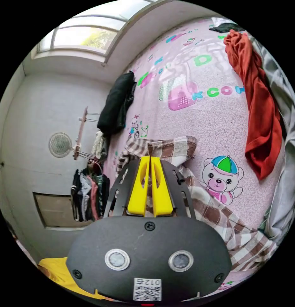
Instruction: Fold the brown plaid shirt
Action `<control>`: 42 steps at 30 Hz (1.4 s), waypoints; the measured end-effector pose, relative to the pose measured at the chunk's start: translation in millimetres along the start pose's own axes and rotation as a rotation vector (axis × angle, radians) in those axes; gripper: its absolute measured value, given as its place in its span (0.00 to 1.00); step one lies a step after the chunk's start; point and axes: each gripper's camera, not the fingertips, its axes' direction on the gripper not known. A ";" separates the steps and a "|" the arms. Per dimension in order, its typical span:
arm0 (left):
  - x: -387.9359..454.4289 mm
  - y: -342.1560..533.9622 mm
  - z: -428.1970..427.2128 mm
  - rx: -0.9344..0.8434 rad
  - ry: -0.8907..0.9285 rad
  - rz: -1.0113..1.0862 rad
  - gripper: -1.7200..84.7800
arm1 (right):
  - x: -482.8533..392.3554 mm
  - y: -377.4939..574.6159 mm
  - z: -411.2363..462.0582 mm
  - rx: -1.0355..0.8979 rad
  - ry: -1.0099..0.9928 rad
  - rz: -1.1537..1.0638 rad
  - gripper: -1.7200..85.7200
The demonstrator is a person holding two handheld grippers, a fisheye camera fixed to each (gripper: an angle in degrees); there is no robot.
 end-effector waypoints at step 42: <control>80.0 -40.7 28.9 -0.057 -0.260 0.264 0.02 | 2.0 106.8 69.2 -0.067 0.404 -0.446 0.03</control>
